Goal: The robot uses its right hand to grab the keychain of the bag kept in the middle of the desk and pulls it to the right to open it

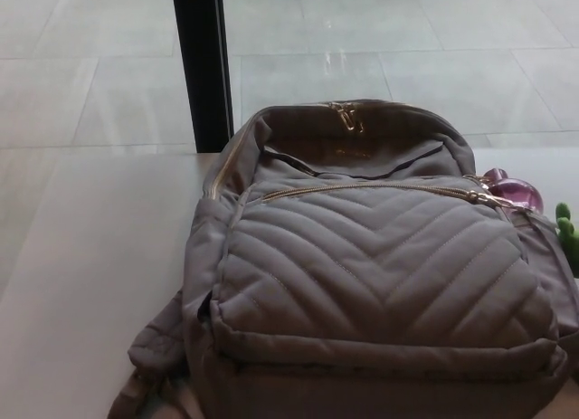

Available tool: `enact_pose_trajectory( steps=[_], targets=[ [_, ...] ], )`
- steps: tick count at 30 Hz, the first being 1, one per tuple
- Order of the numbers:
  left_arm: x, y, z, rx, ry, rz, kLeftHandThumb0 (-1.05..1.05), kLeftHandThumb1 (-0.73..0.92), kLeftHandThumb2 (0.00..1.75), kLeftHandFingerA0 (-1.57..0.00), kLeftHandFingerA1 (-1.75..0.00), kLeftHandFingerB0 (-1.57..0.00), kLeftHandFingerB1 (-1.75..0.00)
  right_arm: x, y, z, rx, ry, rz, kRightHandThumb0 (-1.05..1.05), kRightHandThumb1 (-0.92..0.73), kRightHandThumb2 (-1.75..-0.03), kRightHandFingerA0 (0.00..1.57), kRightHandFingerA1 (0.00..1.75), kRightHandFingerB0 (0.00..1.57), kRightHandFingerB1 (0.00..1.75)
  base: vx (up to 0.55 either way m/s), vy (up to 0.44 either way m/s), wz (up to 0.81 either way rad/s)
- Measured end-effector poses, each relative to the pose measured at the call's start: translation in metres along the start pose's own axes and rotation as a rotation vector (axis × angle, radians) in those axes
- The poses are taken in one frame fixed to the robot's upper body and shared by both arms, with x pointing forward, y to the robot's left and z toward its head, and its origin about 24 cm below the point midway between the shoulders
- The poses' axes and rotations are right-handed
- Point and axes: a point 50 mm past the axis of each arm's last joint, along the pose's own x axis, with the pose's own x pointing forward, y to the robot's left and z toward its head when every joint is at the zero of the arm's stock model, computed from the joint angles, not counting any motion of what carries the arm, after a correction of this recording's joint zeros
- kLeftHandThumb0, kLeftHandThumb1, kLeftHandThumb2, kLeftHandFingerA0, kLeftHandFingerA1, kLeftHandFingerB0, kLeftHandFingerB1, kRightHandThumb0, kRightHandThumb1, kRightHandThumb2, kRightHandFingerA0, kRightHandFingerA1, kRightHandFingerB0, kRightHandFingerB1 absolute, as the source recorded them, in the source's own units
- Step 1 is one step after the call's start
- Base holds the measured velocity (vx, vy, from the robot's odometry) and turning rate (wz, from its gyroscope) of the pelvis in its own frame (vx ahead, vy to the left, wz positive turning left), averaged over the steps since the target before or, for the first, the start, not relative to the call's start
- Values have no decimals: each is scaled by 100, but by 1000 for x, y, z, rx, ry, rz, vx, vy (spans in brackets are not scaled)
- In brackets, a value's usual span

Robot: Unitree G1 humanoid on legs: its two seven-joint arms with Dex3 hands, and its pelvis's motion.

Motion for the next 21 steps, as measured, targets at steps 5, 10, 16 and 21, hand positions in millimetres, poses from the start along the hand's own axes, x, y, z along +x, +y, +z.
enact_pose_trajectory(
  steps=[5, 10, 16, 21],
  targets=[
    [-3, 4, -9, 4, 23, 21, -90, 92, 80, -42, -57, -30, -40, -20, 7, -66, 120, 242, 36, -62, -67, -60, 48, 56, 21, 34, 0, 0, 0],
    [-8, 12, -19, 19, 51, 51, -89, 92, 80, -28, -53, -18, -38, -37, 11, -98, 153, 366, 110, -61, -66, -60, 51, 57, 21, 34, 0, 0, 0],
    [-15, 21, -33, 26, 88, 69, -87, 92, 79, -29, -52, -16, -39, -50, 16, -113, 51, 406, 240, -65, -66, -60, 50, 60, 22, 34, 0, 0, 0],
    [-23, 29, -49, 13, 127, 75, -80, 83, 117, -37, -60, -16, -49, -58, 19, -120, -69, 416, 328, -65, -64, -60, 46, 58, 24, 35, 0, 0, 0]
  ],
)
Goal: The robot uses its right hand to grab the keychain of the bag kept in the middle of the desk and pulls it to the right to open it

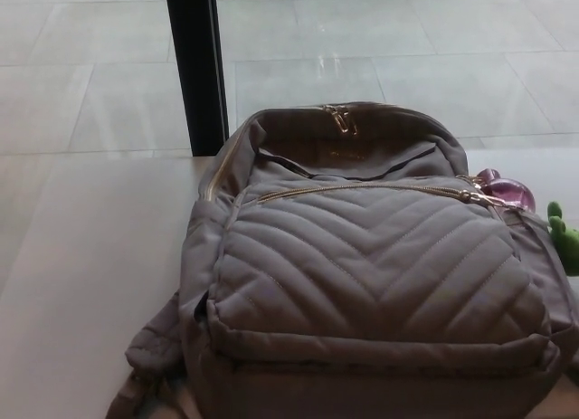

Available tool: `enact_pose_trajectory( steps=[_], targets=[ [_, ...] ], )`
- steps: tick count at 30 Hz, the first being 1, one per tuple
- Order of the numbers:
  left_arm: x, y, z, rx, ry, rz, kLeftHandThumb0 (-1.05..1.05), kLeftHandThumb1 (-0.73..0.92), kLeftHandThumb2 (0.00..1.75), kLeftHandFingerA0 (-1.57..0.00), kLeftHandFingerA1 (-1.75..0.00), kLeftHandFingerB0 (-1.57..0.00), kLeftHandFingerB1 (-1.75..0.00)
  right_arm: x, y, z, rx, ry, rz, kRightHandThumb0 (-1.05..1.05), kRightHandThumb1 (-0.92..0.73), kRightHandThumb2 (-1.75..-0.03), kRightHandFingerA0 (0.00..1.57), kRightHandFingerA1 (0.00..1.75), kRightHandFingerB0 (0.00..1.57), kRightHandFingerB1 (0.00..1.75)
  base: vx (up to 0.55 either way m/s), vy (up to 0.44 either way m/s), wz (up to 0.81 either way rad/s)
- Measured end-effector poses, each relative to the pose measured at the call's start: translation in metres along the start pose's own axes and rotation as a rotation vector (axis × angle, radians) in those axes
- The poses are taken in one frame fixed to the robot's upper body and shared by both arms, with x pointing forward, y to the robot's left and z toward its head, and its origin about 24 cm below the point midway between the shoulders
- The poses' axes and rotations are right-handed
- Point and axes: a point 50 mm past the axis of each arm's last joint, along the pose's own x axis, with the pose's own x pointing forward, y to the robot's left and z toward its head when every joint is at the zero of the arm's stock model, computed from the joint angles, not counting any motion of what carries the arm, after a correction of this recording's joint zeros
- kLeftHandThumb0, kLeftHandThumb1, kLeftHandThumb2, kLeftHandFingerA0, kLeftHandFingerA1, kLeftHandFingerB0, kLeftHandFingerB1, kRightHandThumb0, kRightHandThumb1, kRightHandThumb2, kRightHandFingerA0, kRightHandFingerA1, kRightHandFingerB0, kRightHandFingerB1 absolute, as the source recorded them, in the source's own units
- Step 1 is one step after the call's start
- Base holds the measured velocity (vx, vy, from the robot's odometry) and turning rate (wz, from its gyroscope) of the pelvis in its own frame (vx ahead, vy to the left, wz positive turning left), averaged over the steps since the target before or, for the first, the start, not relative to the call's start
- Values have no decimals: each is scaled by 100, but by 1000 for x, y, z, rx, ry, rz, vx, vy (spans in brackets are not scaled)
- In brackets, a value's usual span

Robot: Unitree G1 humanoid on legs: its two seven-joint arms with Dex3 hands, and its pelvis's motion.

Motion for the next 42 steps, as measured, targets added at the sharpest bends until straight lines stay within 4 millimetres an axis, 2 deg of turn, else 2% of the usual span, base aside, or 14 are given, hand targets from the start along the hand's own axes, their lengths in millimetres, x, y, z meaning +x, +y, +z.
enact_pose_trajectory(
  steps=[6, 9, 11, 14, 21, 22, 29, 31, 33, 34, 35, 38, 39, 42],
  targets=[
    [-11, 15, -24, 52, 50, 12, -89, 92, 83, -40, -54, -20, -41, -9, 2, -16, -126, 20, 46, -63, -64, -60, 44, 56, 23, 33, 0, 0, 0],
    [-20, 26, -38, 81, 79, 16, -83, 85, 119, -45, -63, -18, -50, -17, -2, -28, -163, 30, 53, -65, -65, -60, 45, 55, 22, 33, 0, 0, 0],
    [-27, 34, -50, 103, 106, 18, -83, 92, 83, -49, -55, -26, -44, -25, -6, -38, -188, 42, 55, -66, -63, -59, 39, 56, 24, 35, 0, 0, 0],
    [-40, 43, -70, 135, 154, 14, -85, 85, 119, -43, -58, -17, -47, -38, -10, -56, -209, 70, 61, -66, -63, -59, 44, 63, 27, 35, 0, 0, 0],
    [-68, 59, -110, 165, 305, -45, -83, 81, 117, -42, -57, -18, -46, -68, -3, -99, -264, 151, 136, -67, -63, -59, 46, 60, 26, 35, 0, 0, 0],
    [-69, 60, -111, 169, 317, -55, -91, 91, 81, -45, -45, -26, -37, -68, 2, -101, -277, 149, 160, -67, -63, -59, 41, 54, 27, 33, 0, 0, 0],
    [-39, 38, -70, 214, 200, -112, -82, 82, 116, -50, -57, -28, -48, -30, 34, -62, -283, 9, 212, -70, -66, -61, 46, 51, 26, 30, 0, 0, 0],
    [-24, 24, -46, 216, 132, -127, -86, 92, 79, -48, -46, -28, -35, -16, 41, -39, -282, -54, 207, -69, -65, -60, 41, 56, 24, 32, 0, 0, 0],
    [-13, 12, -24, 190, 69, -140, -93, 84, 119, -44, -57, -27, -48, -7, 43, -19, -276, -111, 199, -72, -65, -60, 44, 59, 24, 31, 0, 0, 0],
    [-7, 6, -11, 170, 34, -147, -83, 78, 116, -45, -58, -25, -48, -2, 44, -6, -271, -145, 190, -74, -54, -90, 53, 66, 19, 46, 0, 0, 0],
    [-2, -1, 1, 152, -1, -156, -87, 92, 75, -53, -50, -34, -37, 3, 43, 7, -264, -177, 176, -67, -66, -60, 59, 62, 25, 34, 0, 0, 0],
    [3, -10, 18, 126, -53, -167, -87, 92, 75, -53, -50, -34, -37, 8, 41, 25, -234, -227, 148, -67, -66, -60, 59, 62, 25, 34, 0, 0, 0],
    [3, -10, 20, 122, -59, -166, -86, 79, 116, -45, -59, -28, -50, 9, 40, 27, -226, -228, 142, -66, -65, -60, 59, 63, 25, 35, 0, 0, 0],
    [2, -8, 14, 112, -40, -160, -89, 92, 80, -53, -52, -37, -42, 9, 38, 26, -209, -215, 133, -70, -53, -89, 51, 66, 22, 47, 0, 0, 0]
  ],
)
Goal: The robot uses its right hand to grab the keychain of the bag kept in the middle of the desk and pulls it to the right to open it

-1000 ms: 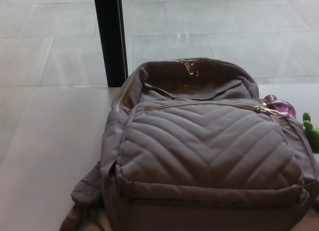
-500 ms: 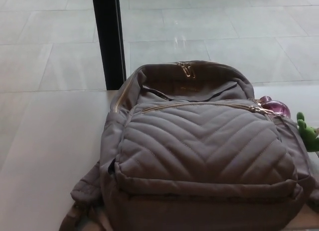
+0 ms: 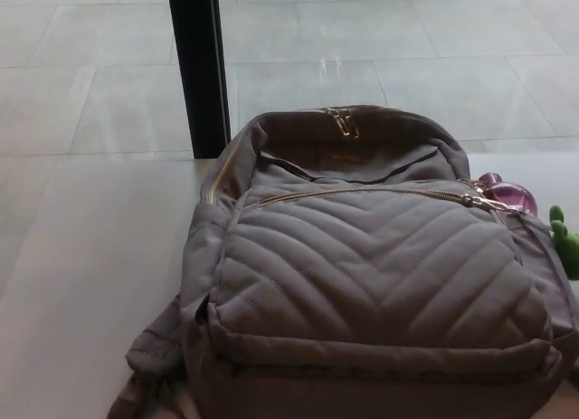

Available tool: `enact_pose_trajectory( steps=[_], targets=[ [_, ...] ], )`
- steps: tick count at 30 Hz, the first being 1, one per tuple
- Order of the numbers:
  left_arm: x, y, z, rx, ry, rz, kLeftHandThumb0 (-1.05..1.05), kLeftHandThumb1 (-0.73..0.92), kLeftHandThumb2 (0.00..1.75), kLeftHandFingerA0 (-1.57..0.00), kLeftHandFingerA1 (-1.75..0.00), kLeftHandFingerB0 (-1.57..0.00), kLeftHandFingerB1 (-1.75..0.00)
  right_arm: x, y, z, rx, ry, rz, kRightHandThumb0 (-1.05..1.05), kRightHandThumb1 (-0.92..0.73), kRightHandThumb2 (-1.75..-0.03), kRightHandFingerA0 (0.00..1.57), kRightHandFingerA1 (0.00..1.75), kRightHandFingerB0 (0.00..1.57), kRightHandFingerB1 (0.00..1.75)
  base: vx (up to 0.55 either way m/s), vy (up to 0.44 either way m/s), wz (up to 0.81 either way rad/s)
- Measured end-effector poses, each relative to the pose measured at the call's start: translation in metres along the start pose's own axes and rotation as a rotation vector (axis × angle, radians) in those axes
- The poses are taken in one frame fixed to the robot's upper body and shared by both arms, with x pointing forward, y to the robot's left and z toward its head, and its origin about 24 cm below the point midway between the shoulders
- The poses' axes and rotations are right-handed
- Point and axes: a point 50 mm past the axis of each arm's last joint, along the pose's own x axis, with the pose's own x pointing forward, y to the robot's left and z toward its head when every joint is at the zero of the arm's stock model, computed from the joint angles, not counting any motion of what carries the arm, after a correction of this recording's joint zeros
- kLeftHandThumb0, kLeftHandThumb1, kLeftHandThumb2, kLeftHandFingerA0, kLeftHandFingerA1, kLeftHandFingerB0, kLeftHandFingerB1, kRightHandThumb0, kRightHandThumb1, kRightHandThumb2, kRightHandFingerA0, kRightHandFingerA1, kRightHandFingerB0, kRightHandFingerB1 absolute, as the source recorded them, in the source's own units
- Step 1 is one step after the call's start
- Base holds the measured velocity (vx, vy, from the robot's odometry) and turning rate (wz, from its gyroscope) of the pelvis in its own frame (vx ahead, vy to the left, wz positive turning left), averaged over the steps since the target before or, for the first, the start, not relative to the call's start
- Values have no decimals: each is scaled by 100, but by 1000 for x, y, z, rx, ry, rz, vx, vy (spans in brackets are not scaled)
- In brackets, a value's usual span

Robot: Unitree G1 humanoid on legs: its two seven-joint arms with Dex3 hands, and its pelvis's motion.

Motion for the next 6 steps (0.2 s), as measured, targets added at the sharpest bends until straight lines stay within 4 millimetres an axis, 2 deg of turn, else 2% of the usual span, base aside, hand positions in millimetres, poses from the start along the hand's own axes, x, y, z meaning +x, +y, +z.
enact_pose_trajectory(
  steps=[1, 3, 4, 5, 6],
  targets=[
    [-2, 1, -4, 3, 14, 4, -78, 79, 116, -46, -60, -27, -51, 0, -1, -1, 8, 6, -5, -63, -63, -60, 57, 60, 30, 34, 0, 0, 0],
    [-4, 3, -9, 9, 37, 12, -78, 79, 116, -46, -60, -27, -51, 0, -2, -2, 29, 17, -19, -63, -63, -60, 57, 60, 30, 34, 0, 0, 0],
    [-4, 4, -10, 8, 42, 15, -82, 92, 81, -52, -49, -28, -39, 0, -3, -1, 35, 19, -23, -61, -64, -60, 59, 58, 31, 33, 0, 0, 0],
    [-3, 4, -8, 9, 44, 20, -77, 80, 115, -49, -58, -27, -49, 2, -3, 0, 45, 21, -31, -62, -65, -60, 57, 60, 30, 33, 12, -2, 6],
    [-3, 5, -7, 10, 44, 24, -78, 80, 115, -49, -58, -28, -49, 3, -3, 1, 53, 22, -38, -62, -66, -60, 55, 60, 29, 34, 0, 0, 0]
  ],
)
